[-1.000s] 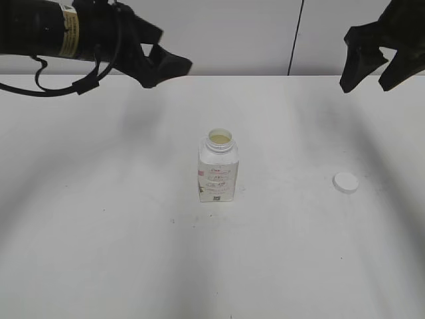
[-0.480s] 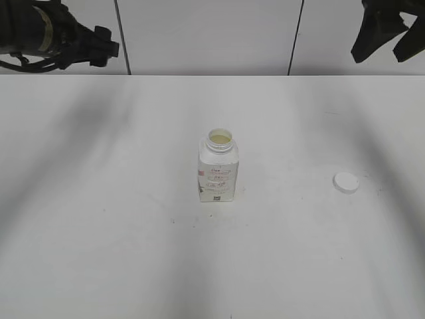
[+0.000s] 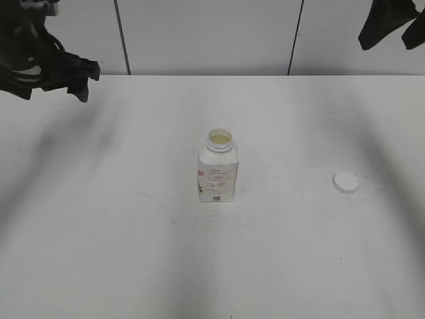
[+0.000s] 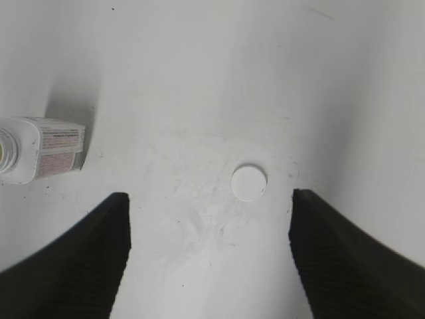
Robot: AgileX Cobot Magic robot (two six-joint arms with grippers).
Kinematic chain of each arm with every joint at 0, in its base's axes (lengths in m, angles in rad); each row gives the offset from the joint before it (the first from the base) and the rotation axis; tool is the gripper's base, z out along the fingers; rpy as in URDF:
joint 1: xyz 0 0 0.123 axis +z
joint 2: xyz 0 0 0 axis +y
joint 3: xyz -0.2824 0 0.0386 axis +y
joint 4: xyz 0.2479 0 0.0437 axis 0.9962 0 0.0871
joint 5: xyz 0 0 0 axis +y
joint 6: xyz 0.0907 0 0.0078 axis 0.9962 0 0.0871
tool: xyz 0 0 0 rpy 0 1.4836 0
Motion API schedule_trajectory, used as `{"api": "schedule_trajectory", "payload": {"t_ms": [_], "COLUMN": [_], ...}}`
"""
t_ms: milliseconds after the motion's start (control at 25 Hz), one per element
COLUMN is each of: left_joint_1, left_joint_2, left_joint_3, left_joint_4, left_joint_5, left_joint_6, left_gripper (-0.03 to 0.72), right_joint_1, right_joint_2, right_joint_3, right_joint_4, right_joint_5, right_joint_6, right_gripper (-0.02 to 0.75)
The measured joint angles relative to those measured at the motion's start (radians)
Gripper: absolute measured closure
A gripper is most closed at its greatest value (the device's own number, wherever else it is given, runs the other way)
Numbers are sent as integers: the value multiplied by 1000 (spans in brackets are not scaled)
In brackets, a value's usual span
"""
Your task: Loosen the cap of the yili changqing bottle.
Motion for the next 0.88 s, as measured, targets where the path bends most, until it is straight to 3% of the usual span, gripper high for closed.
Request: {"api": "schedule_trajectory", "payload": {"t_ms": [200,440,680,880], "left_joint_1": [25,38,38,38], "left_joint_2": [0,-1,-14,-39], "left_joint_3": [-116,-191,-215,-215], "left_joint_4": [-183,-266,-303,-305], "left_joint_5": [245,496,529,531], "left_joint_6": [142,216,269,308], "left_gripper": [101,103,104,105], "right_joint_1": [0,0,0,0], "right_joint_2": [-9,-10,-10,-39], "right_joint_3": [0,0,31,154], "right_joint_4": [0,-5,-10,-78], "right_joint_5": [0,0,0,-1], "right_joint_6": [28,115,166,170], "right_gripper": [153,153,153,153]}}
